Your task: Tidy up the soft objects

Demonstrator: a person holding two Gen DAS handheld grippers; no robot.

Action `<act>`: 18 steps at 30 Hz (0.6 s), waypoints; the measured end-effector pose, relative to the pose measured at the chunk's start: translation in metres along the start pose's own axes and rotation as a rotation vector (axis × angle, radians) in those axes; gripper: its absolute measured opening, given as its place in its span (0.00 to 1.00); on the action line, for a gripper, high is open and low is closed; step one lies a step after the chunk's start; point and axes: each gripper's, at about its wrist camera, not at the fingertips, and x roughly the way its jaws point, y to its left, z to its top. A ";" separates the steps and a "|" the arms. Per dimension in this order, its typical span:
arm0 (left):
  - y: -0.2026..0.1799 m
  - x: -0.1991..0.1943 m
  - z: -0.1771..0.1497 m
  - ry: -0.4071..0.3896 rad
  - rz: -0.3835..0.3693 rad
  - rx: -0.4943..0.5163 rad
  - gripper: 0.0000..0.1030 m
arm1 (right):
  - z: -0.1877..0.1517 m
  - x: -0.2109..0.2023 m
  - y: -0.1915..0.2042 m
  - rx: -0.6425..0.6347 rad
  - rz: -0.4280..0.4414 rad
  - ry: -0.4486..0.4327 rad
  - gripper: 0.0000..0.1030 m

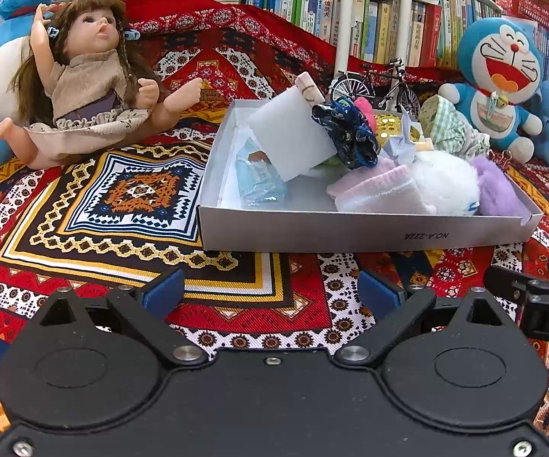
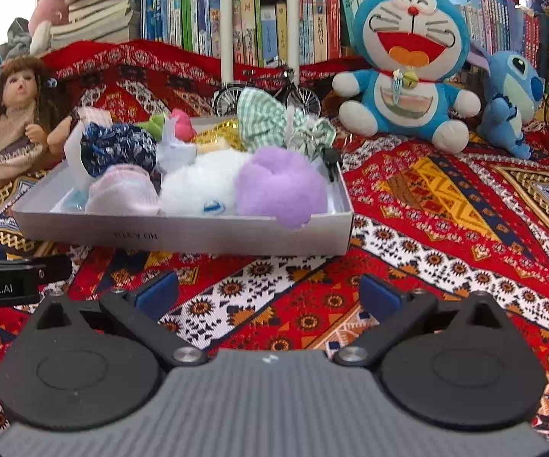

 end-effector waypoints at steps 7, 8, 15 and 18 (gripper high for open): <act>-0.002 0.005 0.001 0.011 0.000 0.010 1.00 | -0.002 0.003 0.000 -0.007 -0.006 0.013 1.00; -0.003 0.006 0.001 0.013 0.004 0.014 1.00 | -0.002 0.003 0.001 -0.014 -0.011 0.016 1.00; -0.004 0.008 0.000 0.016 0.011 0.021 1.00 | -0.002 0.006 0.006 -0.038 -0.026 0.028 1.00; -0.004 0.008 0.001 0.018 0.015 0.027 1.00 | -0.001 0.006 0.005 -0.041 -0.028 0.029 1.00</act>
